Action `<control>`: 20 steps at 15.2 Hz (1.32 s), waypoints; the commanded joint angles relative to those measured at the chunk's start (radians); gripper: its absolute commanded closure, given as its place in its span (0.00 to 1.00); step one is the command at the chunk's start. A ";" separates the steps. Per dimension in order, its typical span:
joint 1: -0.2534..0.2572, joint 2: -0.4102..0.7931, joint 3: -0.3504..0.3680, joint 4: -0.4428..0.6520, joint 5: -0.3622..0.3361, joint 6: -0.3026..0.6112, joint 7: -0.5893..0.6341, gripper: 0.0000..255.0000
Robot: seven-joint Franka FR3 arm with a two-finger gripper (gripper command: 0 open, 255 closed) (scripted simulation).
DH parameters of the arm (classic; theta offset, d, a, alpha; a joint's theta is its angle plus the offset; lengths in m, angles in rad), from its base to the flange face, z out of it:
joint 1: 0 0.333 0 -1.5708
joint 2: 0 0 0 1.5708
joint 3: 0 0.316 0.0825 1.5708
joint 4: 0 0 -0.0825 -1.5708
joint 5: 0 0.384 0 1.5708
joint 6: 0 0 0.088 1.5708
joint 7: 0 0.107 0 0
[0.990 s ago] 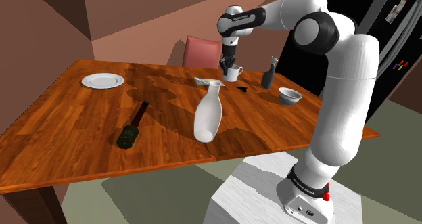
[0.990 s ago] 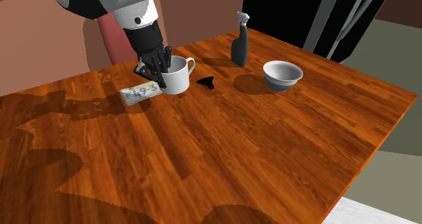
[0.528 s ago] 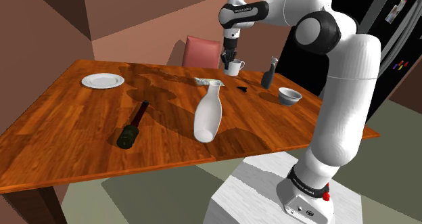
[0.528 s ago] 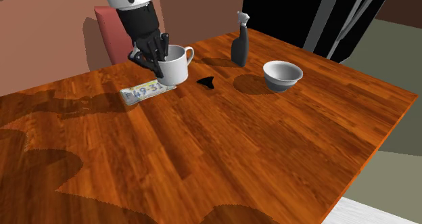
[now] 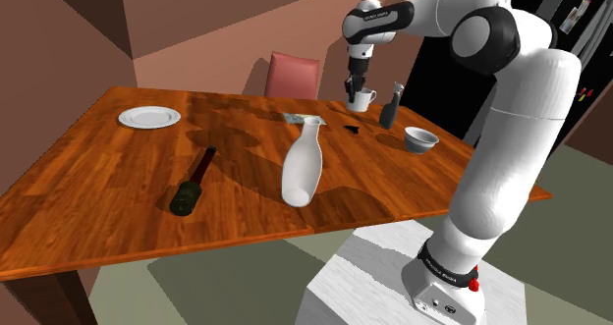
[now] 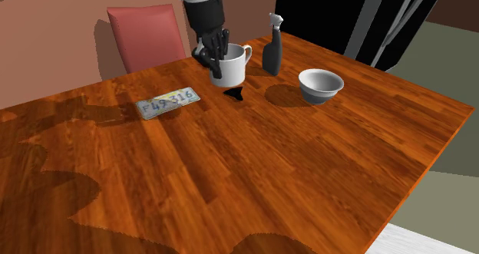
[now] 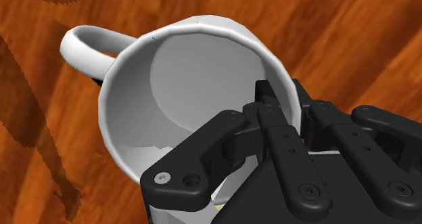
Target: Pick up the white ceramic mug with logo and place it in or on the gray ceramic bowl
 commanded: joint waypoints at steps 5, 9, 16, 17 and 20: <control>-0.062 -0.079 -0.053 -0.100 -0.024 0.035 -0.110 1.00; -0.108 -0.110 -0.092 -0.138 -0.036 0.053 -0.191 1.00; -0.192 -0.127 -0.166 -0.159 -0.042 0.075 -0.346 1.00; -0.205 -0.126 -0.177 -0.157 -0.041 0.077 -0.370 1.00; -0.243 -0.114 -0.210 -0.145 -0.033 0.083 -0.444 1.00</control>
